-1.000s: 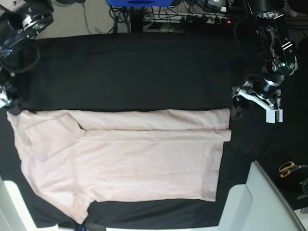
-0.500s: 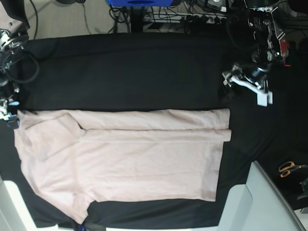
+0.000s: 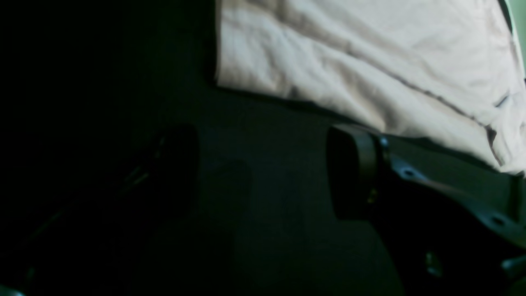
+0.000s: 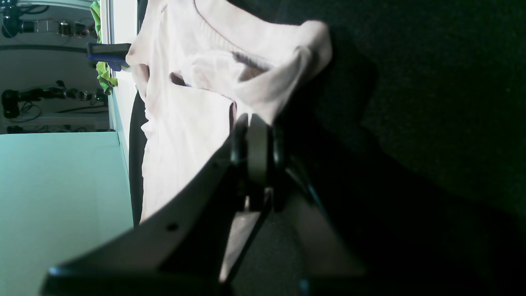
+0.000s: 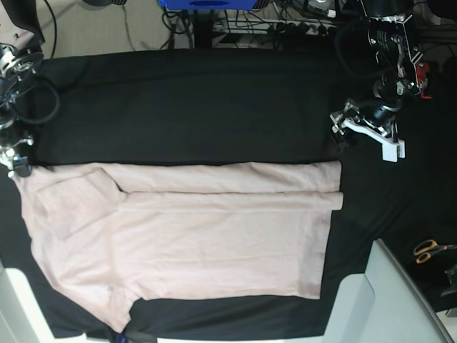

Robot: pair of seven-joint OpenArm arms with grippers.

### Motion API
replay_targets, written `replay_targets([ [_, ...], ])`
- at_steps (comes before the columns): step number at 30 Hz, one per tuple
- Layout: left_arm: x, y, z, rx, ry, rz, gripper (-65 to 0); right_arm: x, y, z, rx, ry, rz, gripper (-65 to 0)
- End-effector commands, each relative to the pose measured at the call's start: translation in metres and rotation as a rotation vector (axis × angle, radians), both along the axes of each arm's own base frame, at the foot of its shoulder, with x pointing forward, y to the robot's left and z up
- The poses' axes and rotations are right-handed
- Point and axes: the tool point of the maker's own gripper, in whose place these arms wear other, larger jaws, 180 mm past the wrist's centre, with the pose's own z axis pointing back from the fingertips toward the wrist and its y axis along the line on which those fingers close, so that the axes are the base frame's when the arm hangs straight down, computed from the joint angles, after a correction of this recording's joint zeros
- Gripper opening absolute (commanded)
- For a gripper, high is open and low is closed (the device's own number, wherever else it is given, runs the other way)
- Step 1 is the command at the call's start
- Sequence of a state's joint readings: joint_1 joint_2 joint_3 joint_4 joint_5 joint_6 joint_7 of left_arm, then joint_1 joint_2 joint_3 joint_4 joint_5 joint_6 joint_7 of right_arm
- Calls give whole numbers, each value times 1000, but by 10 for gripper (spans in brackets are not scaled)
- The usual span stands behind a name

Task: Fold the T-shirt properly
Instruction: 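Open both grippers and raise them off the folded shirt, then grasp the folded edge with both grippers and drag the shirt toward the robot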

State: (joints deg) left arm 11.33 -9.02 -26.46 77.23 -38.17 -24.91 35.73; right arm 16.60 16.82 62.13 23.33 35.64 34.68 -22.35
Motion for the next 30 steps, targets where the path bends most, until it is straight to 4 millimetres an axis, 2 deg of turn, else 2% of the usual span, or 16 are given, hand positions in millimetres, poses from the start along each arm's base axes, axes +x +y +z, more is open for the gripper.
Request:
replay_targets([
  [1,9,5,12,4,-46,6,-184,9,-10,13,-21,-35,-6,-648],
  [7,30,0,20,-26,-85,22,-184,9,-7,12,-11,-29,8,-645],
  [11,39,10,9,-79,-73,104,-184,8,1,10,7,-17,48,-647],
  [14,36,12,-6,-114,-36,140,-184,8,-1,10,5,-16,50,-647],
  [16,36,13,-9,-121,-30,146,-184,8,0,10,5,-15,51,-647],
  [20,32,9,-20,-150,-1,160,-184,8,0,10,5,-15,51,-648],
  [25,42,2,-30,-200,22,175,-184,8,0,10,5,-15,51,-648],
  [30,58,-12,-32,-291,14,202,-184,8,0,10,5,-15,51,-648],
])
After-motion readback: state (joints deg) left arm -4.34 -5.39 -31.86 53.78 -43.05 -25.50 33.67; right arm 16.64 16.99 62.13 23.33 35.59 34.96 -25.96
